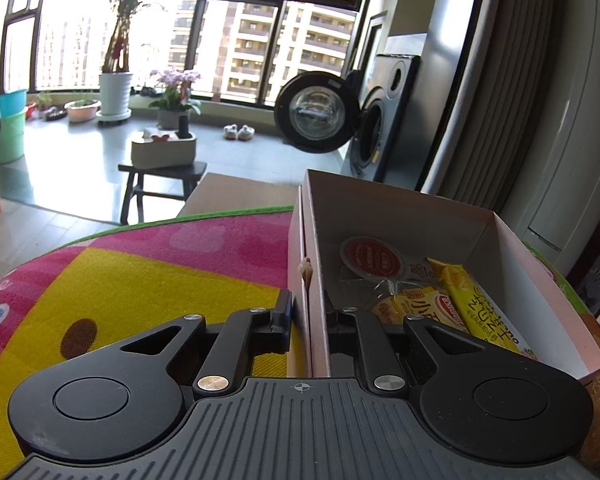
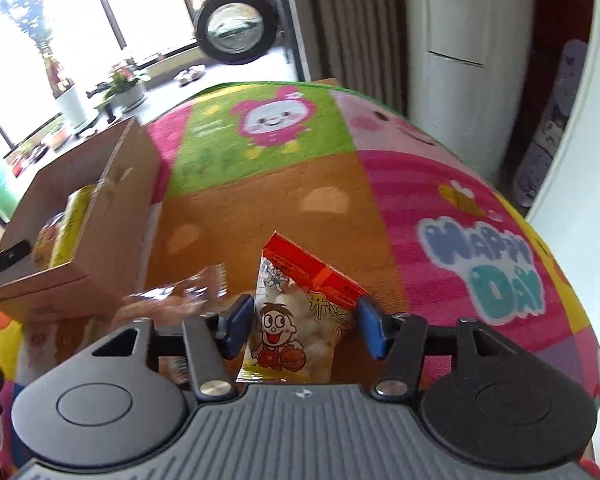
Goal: Organize objects
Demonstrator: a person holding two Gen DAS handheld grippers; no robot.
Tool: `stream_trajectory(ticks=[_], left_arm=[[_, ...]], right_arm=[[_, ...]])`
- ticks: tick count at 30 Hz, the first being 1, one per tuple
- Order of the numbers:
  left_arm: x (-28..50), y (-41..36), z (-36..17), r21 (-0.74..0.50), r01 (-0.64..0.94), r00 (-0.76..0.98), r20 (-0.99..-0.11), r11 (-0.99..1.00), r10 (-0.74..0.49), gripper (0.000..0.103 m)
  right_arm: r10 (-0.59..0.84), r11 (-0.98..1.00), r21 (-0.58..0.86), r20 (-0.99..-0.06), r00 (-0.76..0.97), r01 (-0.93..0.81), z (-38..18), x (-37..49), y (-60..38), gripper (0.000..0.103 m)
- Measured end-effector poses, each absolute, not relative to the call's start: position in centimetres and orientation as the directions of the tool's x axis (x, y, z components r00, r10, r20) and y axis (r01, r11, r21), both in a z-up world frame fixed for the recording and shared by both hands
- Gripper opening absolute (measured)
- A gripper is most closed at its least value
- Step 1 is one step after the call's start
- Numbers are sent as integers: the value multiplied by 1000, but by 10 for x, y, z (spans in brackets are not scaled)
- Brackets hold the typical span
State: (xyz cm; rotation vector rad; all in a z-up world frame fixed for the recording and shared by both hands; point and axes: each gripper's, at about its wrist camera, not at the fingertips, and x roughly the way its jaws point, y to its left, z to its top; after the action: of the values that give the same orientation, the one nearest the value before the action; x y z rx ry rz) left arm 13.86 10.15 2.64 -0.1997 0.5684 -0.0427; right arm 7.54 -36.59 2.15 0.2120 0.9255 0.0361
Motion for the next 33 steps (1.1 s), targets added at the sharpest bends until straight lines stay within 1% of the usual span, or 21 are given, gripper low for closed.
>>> stream_trajectory(ticks=[3,5,7,9,13,16,21,23,26,28,33], left_arm=[[139,102,26,-200,-15,842,-530,980,-96,15],[139,101,26,-200,-15,842,-530,980,-96,15],[139,102,26,-201,-15,842,-530,980,-96,15],[139,102,26,-201,-15,842,-531,979,-96,15],[139,102,26,-200,-15,842,-530,980,-96,15],[139,102,27,-200,-15,842,-530,980,-96,15],[139,102,27,-201,-15,842,-530,980,-96,15],[139,102,27,-201,-15,842,-530,979,-96,15],[139,102,27,-200,-15,842,-531,980,-96,15],[139,103,27,-200,-15,842,-530,980,-95,15],[138,101,26,-201,-14,842,-531,979,-97,15]], right_arm=[[178,983,168,-789,587,-73,29,64,-339,54],[208,978,158,-793,572,-137,34,53,-323,56],[206,977,137,-793,574,-162,39,43,-312,69],[202,977,117,-785,585,-180,45,30,-303,75],[282,953,165,-790,545,-254,50,1,-285,76],[334,929,195,-806,488,-313,40,-16,-264,76],[429,871,232,-789,439,-434,35,-37,-234,76],[398,872,164,-787,471,-461,38,-43,-225,76],[297,898,18,-763,574,-440,38,-41,-218,76],[261,902,-39,-744,615,-430,33,-34,-211,76],[252,899,-26,-785,566,-436,17,-14,-200,76]])
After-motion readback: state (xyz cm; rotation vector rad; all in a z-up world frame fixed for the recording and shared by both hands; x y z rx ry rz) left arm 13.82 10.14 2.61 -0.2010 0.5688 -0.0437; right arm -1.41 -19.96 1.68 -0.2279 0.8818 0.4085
